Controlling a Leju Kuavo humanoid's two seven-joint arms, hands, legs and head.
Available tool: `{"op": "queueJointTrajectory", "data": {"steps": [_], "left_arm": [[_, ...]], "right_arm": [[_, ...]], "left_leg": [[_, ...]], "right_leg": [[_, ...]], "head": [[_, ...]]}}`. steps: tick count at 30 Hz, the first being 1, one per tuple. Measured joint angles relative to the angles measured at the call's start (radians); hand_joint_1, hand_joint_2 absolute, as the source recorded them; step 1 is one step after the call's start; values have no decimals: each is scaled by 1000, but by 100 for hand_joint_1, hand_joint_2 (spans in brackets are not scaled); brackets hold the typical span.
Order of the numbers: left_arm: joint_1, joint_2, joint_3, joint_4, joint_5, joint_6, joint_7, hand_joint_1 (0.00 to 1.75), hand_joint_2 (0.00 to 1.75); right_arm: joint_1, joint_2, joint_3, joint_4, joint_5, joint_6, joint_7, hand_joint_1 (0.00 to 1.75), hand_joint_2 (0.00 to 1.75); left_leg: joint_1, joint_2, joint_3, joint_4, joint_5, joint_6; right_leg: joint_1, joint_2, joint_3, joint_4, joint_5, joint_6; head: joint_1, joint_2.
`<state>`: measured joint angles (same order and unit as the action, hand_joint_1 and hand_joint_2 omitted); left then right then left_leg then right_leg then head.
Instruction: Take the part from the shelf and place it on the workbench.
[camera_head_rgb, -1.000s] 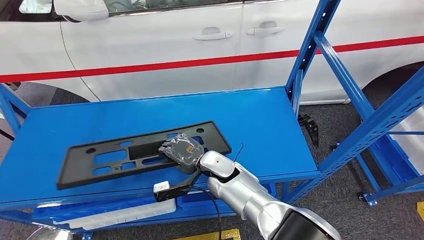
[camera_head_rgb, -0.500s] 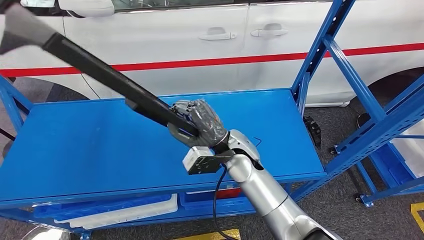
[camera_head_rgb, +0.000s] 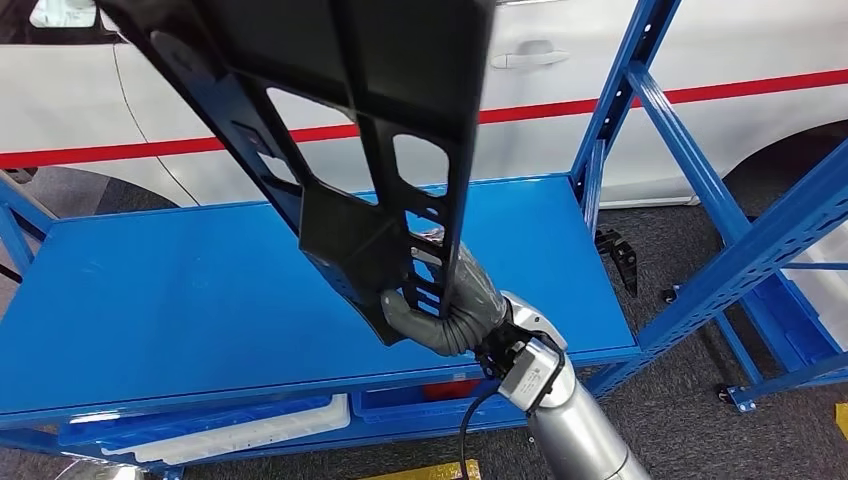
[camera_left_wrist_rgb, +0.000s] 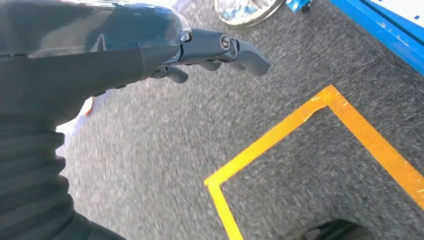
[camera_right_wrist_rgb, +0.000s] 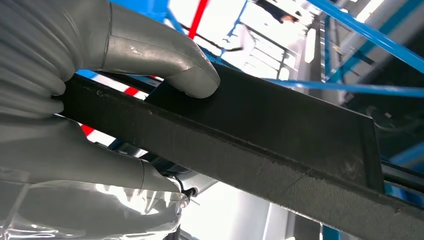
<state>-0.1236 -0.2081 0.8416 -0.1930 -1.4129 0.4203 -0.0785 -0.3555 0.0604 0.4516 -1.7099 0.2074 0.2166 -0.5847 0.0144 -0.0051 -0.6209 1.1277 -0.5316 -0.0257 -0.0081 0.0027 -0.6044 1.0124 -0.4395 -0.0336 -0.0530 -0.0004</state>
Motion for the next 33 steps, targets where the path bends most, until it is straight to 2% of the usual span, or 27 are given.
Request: {"op": "queueJointTrajectory", "data": {"steps": [2,3,4,5,7,8,9,11,13,14,15,17,18,19,20,21,23,24,27,28,29,30,32,33], "left_arm": [[1,1,8,0,19,-15,-7,0,175],[3,2,11,0,21,-21,-8,0,175],[4,2,12,0,21,-26,-7,0,175],[5,3,12,0,22,-29,-7,0,175],[6,3,14,0,28,-38,-7,0,175],[6,3,16,0,33,-48,-1,0,175],[6,3,21,0,38,-63,10,0,175],[8,2,29,0,43,-100,42,0,175],[11,1,32,0,43,-122,64,0,175],[12,0,32,0,43,-126,67,0,175],[11,0,32,0,42,-130,70,0,175],[12,0,33,0,42,-136,73,0,175],[13,0,33,0,44,-137,73,0,175],[13,0,34,0,47,-138,72,0,175],[15,0,36,0,52,-138,71,0,175],[16,0,40,0,59,-138,70,0,175],[18,0,50,0,72,-139,68,0,175],[19,1,55,0,75,-141,70,0,175],[24,5,63,0,76,-154,88,0,175],[27,7,64,0,74,-159,96,0,175],[30,8,65,0,73,-164,104,0,175],[32,10,66,0,73,-168,112,0,175],[34,10,69,0,74,-172,125,0,175],[35,11,72,0,76,-171,129,0,175]], "right_arm": [[24,-3,0,-7,-30,6,7,175,175],[35,-5,0,-8,-43,9,11,175,175],[45,-7,0,-9,-53,12,13,175,175],[52,-9,0,-10,-62,13,17,175,175],[61,-12,0,-15,-81,16,26,175,175],[66,-14,-1,-17,-94,18,34,175,175],[74,-14,-2,-18,-110,21,44,175,175],[93,-15,-4,-18,-143,24,69,175,175],[107,-15,-8,-18,-168,24,85,175,175],[111,-15,-12,-17,-175,22,89,175,175],[116,-15,-16,-16,-180,20,93,175,175],[133,-15,-23,-11,-186,13,97,175,175],[144,-15,-25,-9,-188,10,97,175,175],[154,-15,-27,-7,-190,8,96,175,175],[163,-15,-29,-5,-191,8,95,175,175],[169,-15,-30,-5,-192,8,93,175,175],[175,-11,-30,-4,-194,14,91,175,175],[176,-7,-29,-4,-194,18,91,175,175],[176,8,-22,3,-193,30,92,175,175],[174,14,-17,8,-192,34,94,175,175],[172,21,-10,14,-191,39,95,175,175],[169,28,-2,20,-190,44,95,175,175],[161,38,13,29,-188,54,95,175,175],[156,41,22,34,-189,60,95,175,175]], "left_leg": [[0,0,-63,132,-53,-3],[0,0,-81,165,-57,-3],[-1,0,-80,160,-41,-1],[-1,0,-61,116,-9,3],[-5,0,3,-21,58,15],[-7,0,28,-73,75,20],[-10,0,41,-101,81,25],[-11,-2,45,-112,82,33],[-6,0,46,-124,93,43],[-4,1,45,-131,99,49],[-3,3,43,-134,104,52],[-4,3,34,-133,109,55],[-4,3,29,-132,112,55],[-4,2,25,-130,114,54],[-4,2,22,-128,116,52],[-4,1,19,-125,118,50],[-6,0,11,-118,121,43],[-8,0,6,-115,125,37],[-11,-1,-4,-116,137,18],[-10,-1,-9,-109,128,12],[-10,-1,-20,-86,104,7],[-9,-1,-36,-42,65,3],[-7,-1,-78,92,-24,-5],[-7,-1,-90,146,-50,-8]], "right_leg": [[3,-1,1,1,-2,-5],[5,-1,1,2,-4,-6],[6,0,3,3,-5,-7],[8,2,5,5,-7,-7],[12,4,10,7,-12,-4],[14,4,11,9,-14,0],[14,4,10,10,-14,4],[15,3,9,9,-10,14],[15,3,4,22,-26,24],[14,3,-8,51,-50,29],[11,3,-28,102,-86,35],[5,2,-80,234,-155,43],[1,2,-93,275,-169,47],[-2,2,-88,279,-163,50],[-5,1,-64,243,-140,51],[-8,1,-24,177,-109,51],[-9,1,44,52,-69,46],[-7,2,58,19,-60,43],[-4,1,50,7,-46,27],[-6,-1,46,4,-38,20],[-8,-3,40,0,-29,13],[-10,-6,32,-3,-20,7],[-7,-9,12,-1,-5,1],[-5,-11,2,0,2,0]], "head": [[0,0],[0,0],[0,0],[0,0],[0,0],[0,0],[0,0],[0,0],[0,0],[0,0],[0,0],[0,0],[0,0],[0,0],[0,0],[0,0],[0,0],[0,0],[0,0],[0,0],[0,0],[0,0],[0,0],[0,0]]}}
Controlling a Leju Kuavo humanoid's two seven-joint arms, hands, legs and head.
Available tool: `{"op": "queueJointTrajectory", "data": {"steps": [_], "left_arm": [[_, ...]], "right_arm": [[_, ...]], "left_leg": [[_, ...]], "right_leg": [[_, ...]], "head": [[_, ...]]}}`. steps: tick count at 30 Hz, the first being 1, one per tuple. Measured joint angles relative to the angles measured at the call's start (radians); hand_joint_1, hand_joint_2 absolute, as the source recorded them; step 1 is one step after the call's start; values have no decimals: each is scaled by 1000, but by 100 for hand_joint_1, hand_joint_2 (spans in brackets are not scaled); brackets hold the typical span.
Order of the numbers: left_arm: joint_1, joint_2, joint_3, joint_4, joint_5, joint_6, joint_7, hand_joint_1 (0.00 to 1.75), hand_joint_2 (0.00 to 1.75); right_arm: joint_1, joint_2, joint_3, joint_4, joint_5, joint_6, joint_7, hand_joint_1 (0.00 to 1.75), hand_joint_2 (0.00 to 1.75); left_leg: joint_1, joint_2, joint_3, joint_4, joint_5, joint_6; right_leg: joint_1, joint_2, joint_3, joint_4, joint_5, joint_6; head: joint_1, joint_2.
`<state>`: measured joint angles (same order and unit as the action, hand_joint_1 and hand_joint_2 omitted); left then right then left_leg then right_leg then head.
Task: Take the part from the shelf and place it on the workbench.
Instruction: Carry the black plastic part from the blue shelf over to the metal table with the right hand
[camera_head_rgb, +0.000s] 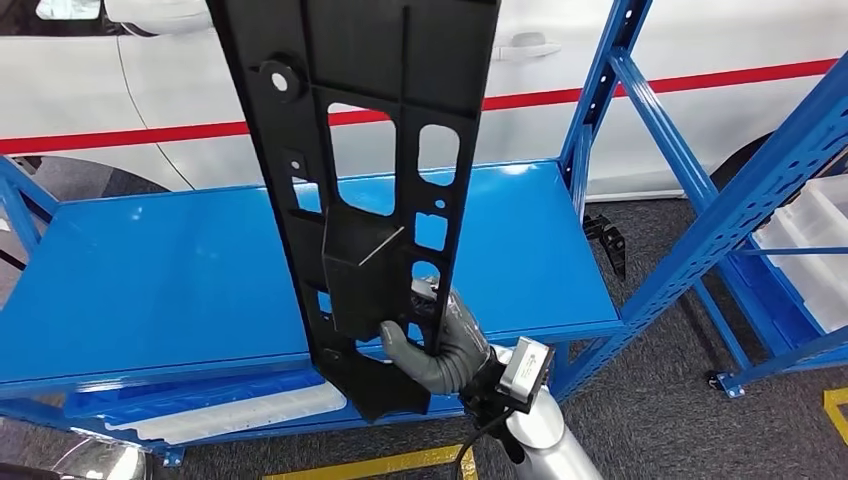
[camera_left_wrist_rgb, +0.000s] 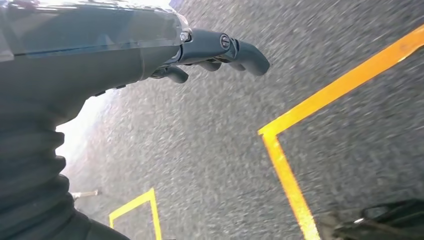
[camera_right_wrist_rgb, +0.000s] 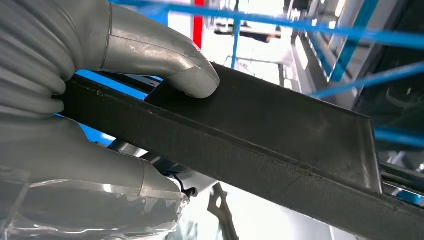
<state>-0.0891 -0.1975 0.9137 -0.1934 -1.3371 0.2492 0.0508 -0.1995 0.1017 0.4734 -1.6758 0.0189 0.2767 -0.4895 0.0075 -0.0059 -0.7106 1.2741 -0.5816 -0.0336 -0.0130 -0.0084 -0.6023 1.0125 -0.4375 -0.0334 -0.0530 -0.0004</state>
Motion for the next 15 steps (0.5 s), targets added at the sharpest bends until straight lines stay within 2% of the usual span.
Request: {"op": "queueJointTrajectory", "data": {"steps": [1,2,4,5,6,7,9,10,11,12,14,15], "left_arm": [[0,0,4,0,4,2,2,0,175],[1,0,7,0,9,7,3,0,175],[0,0,12,0,19,17,3,0,175],[-2,0,14,0,23,21,2,0,175],[-3,0,16,0,26,25,1,0,175],[-3,0,19,0,30,29,-2,0,175],[-3,-1,27,0,39,37,-7,0,175],[-3,-1,31,0,43,41,-9,0,175],[-3,-2,34,0,46,43,-11,0,175],[-4,-2,37,0,51,47,-14,0,175],[-6,-3,44,0,64,57,-22,0,175],[-6,-3,51,0,74,62,-27,0,175]], "right_arm": [[-6,4,10,6,-2,6,1,175,175],[-12,8,20,11,-4,13,3,175,175],[-25,18,39,21,-11,24,5,175,175],[-31,23,47,24,-14,28,6,175,175],[-37,27,54,28,-18,32,6,175,175],[-42,30,60,31,-22,36,6,175,175],[-51,33,71,37,-31,45,6,175,175],[-54,33,75,40,-34,48,6,175,175],[-58,34,80,43,-37,51,6,175,175],[-61,34,83,46,-41,55,6,175,175],[-69,34,91,55,-52,66,5,175,175],[-75,34,96,62,-60,72,3,175,175]], "left_leg": [[0,0,5,22,-8,-1],[1,0,30,1,3,-2],[4,0,125,-141,46,-1],[3,-2,165,-207,65,3],[2,-3,189,-251,76,8],[0,-5,195,-268,81,16],[-3,-6,185,-264,95,32],[-2,-4,180,-264,103,41],[-1,-2,172,-266,112,51],[0,1,162,-268,123,59],[-2,3,135,-267,144,69],[-5,4,120,-266,154,70]], "right_leg": [[1,-1,-10,2,7,1],[1,-2,-20,4,13,2],[0,-1,-36,9,25,9],[1,0,-41,11,30,14],[2,0,-46,13,36,21],[3,0,-49,13,43,26],[5,0,-53,11,57,38],[3,2,-57,14,53,43],[2,3,-64,30,32,48],[1,4,-78,66,-7,53],[0,5,-114,190,-108,58],[0,5,-127,253,-142,59]], "head": [[0,0],[0,0],[0,0],[0,0],[0,0],[0,0],[0,0],[0,0],[0,0],[0,0],[0,0],[0,0]]}}
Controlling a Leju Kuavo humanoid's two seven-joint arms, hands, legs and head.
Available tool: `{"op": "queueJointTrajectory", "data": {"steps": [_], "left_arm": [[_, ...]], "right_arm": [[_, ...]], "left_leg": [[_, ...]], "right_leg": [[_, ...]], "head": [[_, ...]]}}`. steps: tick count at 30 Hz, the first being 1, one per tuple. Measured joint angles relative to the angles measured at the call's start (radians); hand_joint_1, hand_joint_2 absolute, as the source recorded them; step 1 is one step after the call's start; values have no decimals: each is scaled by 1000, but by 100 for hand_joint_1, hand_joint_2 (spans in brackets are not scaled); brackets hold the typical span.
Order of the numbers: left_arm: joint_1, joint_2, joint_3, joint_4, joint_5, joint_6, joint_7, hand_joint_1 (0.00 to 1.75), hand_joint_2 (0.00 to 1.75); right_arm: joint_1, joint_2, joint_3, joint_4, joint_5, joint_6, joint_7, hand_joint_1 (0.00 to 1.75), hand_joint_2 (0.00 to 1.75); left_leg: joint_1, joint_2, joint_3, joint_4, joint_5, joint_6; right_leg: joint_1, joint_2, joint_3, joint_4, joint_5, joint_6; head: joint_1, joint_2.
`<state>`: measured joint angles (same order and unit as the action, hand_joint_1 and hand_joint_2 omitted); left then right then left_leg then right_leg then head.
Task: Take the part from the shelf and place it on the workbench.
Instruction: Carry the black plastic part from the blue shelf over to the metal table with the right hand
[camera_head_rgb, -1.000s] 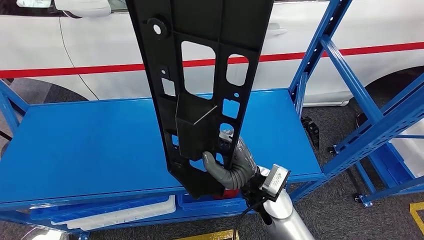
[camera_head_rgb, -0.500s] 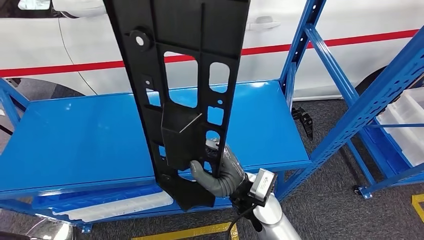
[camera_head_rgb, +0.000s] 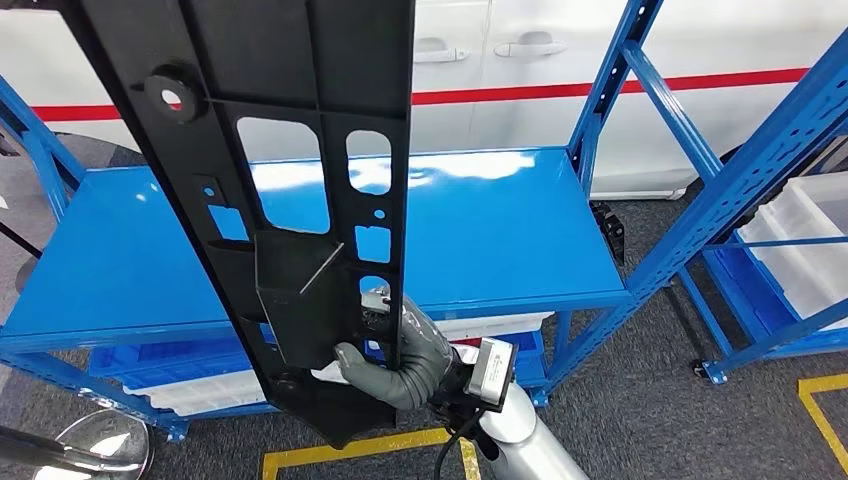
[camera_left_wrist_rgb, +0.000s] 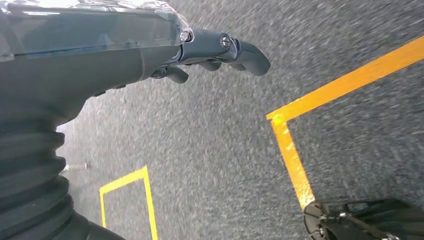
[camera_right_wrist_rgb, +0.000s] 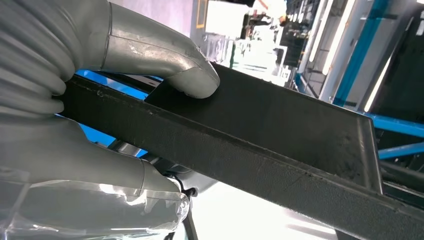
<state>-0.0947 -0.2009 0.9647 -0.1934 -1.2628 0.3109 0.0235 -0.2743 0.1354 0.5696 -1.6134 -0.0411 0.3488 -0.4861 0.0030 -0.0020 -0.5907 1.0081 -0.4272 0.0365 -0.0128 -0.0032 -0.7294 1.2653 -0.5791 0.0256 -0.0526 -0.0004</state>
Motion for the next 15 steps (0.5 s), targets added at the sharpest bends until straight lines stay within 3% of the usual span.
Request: {"op": "queueJointTrajectory", "data": {"steps": [1,2,3,5,7,8,10,11,12,15], "left_arm": [[0,-1,7,0,10,4,-3,0,175],[0,-2,15,0,20,7,-3,0,175],[0,-4,23,0,29,10,1,0,175],[0,-12,37,0,41,13,19,0,175],[0,-22,48,0,47,15,42,0,175],[0,-25,53,0,49,17,53,0,175],[0,-26,62,0,50,23,72,0,175],[1,-27,66,0,51,25,79,0,175],[1,-27,69,0,51,28,85,0,175],[3,-26,80,0,51,31,91,0,175]], "right_arm": [[-7,0,6,10,-8,7,-2,175,175],[-14,0,14,22,-16,16,-5,175,175],[-24,1,22,36,-24,24,-8,175,175],[-45,8,37,60,-37,38,-14,175,175],[-65,19,50,78,-46,46,-19,175,175],[-74,23,56,85,-50,49,-21,175,175],[-87,30,68,102,-57,56,-23,175,175],[-92,33,73,110,-60,59,-24,175,175],[-97,37,80,118,-64,61,-24,175,175],[-104,46,97,138,-71,67,-24,175,175]], "left_leg": [[-3,1,-15,1,11,1],[-6,1,-30,2,21,1],[-10,1,-43,2,32,2],[-15,1,-64,3,51,1],[-12,1,-72,0,70,-4],[-9,1,-73,-4,80,-9],[-5,1,-75,-15,97,-19],[-6,-1,-80,-12,87,-24],[-7,-2,-90,10,55,-30],[2,-3,-130,186,-94,-50]], "right_leg": [[1,0,0,40,-12,-2],[3,0,17,46,-2,-6],[6,0,54,14,21,-15],[21,2,165,-128,55,-46],[36,1,245,-249,54,-65],[41,0,258,-277,51,-68],[39,-2,253,-296,76,-68],[35,-4,248,-306,91,-70],[29,-7,238,-314,107,-71],[20,-10,191,-317,150,-68]], "head": [[0,0],[0,0],[0,0],[0,0],[0,0],[0,0],[0,0],[0,0],[0,0],[0,0]]}}
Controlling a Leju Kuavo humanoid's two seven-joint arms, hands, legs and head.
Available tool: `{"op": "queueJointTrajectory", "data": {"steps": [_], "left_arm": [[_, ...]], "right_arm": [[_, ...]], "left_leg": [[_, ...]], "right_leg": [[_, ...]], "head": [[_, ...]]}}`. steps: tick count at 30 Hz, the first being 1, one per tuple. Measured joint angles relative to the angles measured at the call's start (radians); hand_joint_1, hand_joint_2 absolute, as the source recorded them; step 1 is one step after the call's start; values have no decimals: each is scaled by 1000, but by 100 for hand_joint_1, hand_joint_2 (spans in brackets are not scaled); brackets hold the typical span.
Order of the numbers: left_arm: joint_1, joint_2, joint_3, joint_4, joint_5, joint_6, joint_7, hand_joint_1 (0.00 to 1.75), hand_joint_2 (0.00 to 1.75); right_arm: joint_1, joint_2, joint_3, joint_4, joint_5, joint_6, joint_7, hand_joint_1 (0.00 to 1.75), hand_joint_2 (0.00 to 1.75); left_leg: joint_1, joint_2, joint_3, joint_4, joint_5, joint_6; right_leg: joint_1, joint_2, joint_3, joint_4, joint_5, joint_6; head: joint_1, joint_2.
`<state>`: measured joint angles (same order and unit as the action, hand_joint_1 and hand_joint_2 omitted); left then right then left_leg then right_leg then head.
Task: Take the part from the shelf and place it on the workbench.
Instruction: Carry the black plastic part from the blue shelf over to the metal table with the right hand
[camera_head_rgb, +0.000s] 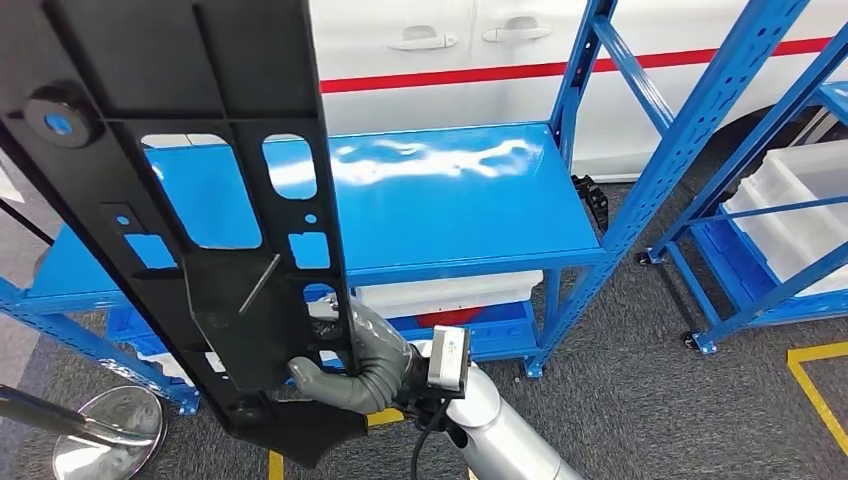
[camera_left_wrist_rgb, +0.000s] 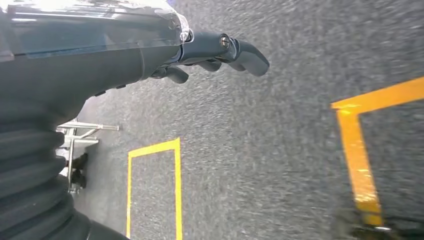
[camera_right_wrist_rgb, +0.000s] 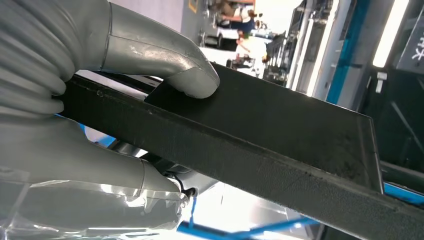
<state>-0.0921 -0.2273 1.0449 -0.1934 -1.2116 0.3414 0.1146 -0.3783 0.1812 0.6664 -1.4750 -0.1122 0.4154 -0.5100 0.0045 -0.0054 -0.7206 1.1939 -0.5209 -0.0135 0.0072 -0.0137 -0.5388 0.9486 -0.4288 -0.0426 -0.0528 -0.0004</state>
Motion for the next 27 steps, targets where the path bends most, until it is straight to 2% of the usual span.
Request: {"op": "queueJointTrajectory", "data": {"steps": [1,2,3,4,5,6,7,8,10,11,12,13,15,16,17,18,19,20,21,22,23,24,25,26,27], "left_arm": [[0,0,2,0,0,0,0,0,175],[0,1,2,0,0,1,0,0,175],[0,2,3,0,0,1,0,0,175],[0,2,3,0,0,1,-2,0,175],[0,3,3,0,0,2,-5,0,175],[-1,3,3,0,0,2,-10,0,175],[-2,2,3,0,0,2,-16,0,175],[-2,1,3,0,0,3,-21,0,175],[-2,0,3,0,0,5,-29,0,175],[-3,-1,3,0,1,5,-31,0,175],[-3,-1,4,0,1,6,-33,0,175],[-3,-1,4,0,1,7,-34,0,175],[-3,-1,4,0,1,8,-35,0,175],[-3,-1,4,0,1,8,-35,0,175],[-3,-1,4,0,1,8,-35,0,175],[-2,-1,4,0,1,7,-35,0,175],[-2,-1,4,0,0,5,-35,0,175],[-2,-2,4,0,0,3,-36,0,175],[-2,-3,4,0,-1,1,-36,0,175],[-2,-4,4,0,-2,-1,-35,0,175],[-1,-5,4,0,-3,-2,-35,0,175],[-1,-4,3,0,-4,-3,-35,0,175],[0,-3,3,0,-5,-4,-34,0,175],[0,-2,3,0,-6,-4,-33,0,175],[0,-1,3,0,-6,-4,-33,0,175]], "right_arm": [[0,1,4,6,-1,2,0,175,175],[-1,1,8,11,-2,3,0,175,175],[-1,2,12,16,-2,4,0,175,175],[-2,2,14,20,-3,4,0,175,175],[-4,3,16,23,-4,5,0,175,175],[-6,5,17,25,-6,4,0,175,175],[-8,8,18,27,-8,4,0,175,175],[-10,10,18,29,-11,4,0,175,175],[-14,12,18,35,-16,5,-1,175,175],[-15,12,18,38,-17,5,-1,175,175],[-16,12,18,40,-19,5,-1,175,175],[-17,12,18,42,-20,5,-1,175,175],[-18,12,18,45,-23,5,-1,175,175],[-19,12,18,47,-25,5,-2,175,175],[-19,12,18,48,-27,5,-2,175,175],[-19,12,18,50,-29,4,-2,175,175],[-20,12,18,51,-30,4,-2,175,175],[-22,12,18,51,-30,4,-2,175,175],[-24,13,18,51,-31,3,-2,175,175],[-27,15,18,51,-31,2,-2,175,175],[-31,16,17,51,-32,1,-2,175,175],[-33,17,17,51,-33,0,-2,175,175],[-35,17,16,51,-34,-2,-2,175,175],[-36,17,16,52,-35,-4,-2,175,175],[-37,17,16,53,-35,-6,-1,175,175]], "left_leg": [[4,0,-3,56,-15,-7],[8,0,5,86,-6,-14],[12,0,30,81,21,-21],[17,0,72,42,47,-28],[21,0,124,-23,51,-37],[21,-2,175,-93,40,-36],[21,-4,208,-145,22,-31],[18,-7,223,-174,4,-22],[16,-6,214,-178,11,2],[15,-4,205,-176,19,13],[15,-1,194,-177,31,23],[16,2,181,-178,43,31],[12,3,148,-176,71,38],[9,4,130,-176,84,39],[6,4,113,-175,97,40],[2,4,96,-175,110,40],[-1,3,80,-175,123,40],[-3,3,68,-175,135,40],[-6,2,58,-175,146,38],[-7,2,54,-178,157,34],[-5,2,53,-182,168,30],[-5,3,53,-188,179,24],[-4,3,54,-195,191,19],[-4,2,50,-195,188,14],[-4,1,43,-182,164,9]], "right_leg": [[-3,-2,-19,4,12,4],[-6,-3,-39,10,23,8],[-11,-4,-61,19,32,14],[-16,-5,-82,30,40,20],[-19,-5,-102,43,47,27],[-21,-4,-118,56,53,34],[-20,-3,-128,66,59,40],[-18,-2,-134,71,67,46],[-19,0,-139,74,80,59],[-22,2,-145,80,68,64],[-23,3,-154,102,37,68],[-24,4,-167,144,-13,71],[-24,5,-196,275,-117,73],[-23,5,-202,335,-141,73],[-21,5,-197,371,-140,69],[-18,6,-174,372,-119,63],[-14,7,-134,336,-92,53],[-7,9,-76,269,-78,37],[1,9,-12,184,-83,22],[7,9,38,114,-95,14],[12,10,71,63,-107,9],[15,10,82,38,-109,9],[14,10,77,32,-97,11],[12,8,70,25,-82,8],[8,6,60,19,-68,4]], "head": [[0,0],[0,0],[0,0],[0,0],[0,0],[0,0],[0,0],[0,0],[0,0],[0,0],[0,0],[0,0],[0,0],[0,0],[0,0],[0,0],[0,0],[0,0],[0,0],[0,0],[0,0],[0,0],[0,0],[0,0],[0,0]]}}
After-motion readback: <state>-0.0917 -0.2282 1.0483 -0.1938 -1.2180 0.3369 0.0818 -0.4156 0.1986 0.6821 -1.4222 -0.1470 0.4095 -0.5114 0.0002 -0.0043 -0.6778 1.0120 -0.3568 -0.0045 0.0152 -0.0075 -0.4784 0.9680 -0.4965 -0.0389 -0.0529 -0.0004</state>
